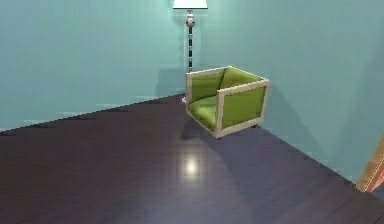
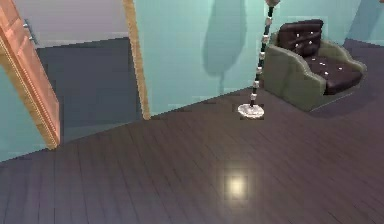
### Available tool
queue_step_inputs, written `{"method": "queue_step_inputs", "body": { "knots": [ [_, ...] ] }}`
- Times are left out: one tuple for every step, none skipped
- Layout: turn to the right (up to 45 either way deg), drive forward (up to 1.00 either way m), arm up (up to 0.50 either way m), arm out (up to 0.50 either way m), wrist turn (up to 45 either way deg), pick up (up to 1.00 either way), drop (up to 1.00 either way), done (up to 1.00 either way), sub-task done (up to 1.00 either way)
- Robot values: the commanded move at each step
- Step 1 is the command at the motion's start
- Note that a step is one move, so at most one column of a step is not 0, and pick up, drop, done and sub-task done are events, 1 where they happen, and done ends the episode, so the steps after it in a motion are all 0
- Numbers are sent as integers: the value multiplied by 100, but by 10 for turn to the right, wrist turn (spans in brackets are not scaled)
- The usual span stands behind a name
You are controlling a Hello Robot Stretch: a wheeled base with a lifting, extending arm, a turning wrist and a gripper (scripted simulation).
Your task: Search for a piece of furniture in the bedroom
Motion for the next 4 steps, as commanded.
{"method": "queue_step_inputs", "body": {
  "knots": [
    [-450,0,0,0,0,0,0,0,0],
    [-360,0,0,0,0,0,0,0,0],
    [0,15,0,0,0,0,0,0,0],
    [-450,0,0,0,0,0,0,0,0]
  ]
}}
